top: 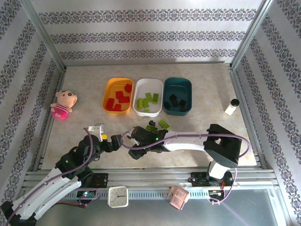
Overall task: Sort the legos into containers by color
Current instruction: Pick up the lego from the bottom-center of the table.
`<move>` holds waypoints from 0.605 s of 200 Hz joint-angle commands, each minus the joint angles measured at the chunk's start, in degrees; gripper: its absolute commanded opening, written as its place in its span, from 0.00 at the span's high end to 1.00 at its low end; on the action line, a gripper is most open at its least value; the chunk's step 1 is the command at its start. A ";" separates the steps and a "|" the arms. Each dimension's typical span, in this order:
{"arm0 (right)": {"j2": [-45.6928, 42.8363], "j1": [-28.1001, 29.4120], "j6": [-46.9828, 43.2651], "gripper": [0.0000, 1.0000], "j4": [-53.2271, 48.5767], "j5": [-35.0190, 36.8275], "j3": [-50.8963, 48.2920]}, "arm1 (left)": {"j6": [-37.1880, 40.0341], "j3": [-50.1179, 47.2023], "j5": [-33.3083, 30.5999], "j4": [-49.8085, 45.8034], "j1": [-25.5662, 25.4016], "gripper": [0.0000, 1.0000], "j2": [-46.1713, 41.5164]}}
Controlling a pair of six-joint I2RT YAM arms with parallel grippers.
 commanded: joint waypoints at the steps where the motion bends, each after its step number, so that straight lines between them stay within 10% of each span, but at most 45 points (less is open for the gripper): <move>1: 3.32 0.83 0.36 0.29 0.15 1.87 1.15 | 0.46 1.36 -1.50 -1.97 0.43 0.00 -0.77; 51: 6.90 2.67 -0.46 0.35 0.46 3.86 4.45 | 0.29 1.49 -1.82 -2.13 0.44 0.00 -0.77; 121: -1.21 1.59 -0.98 0.68 2.99 5.40 -0.06 | -0.33 1.36 -1.44 -1.57 0.44 0.00 -0.69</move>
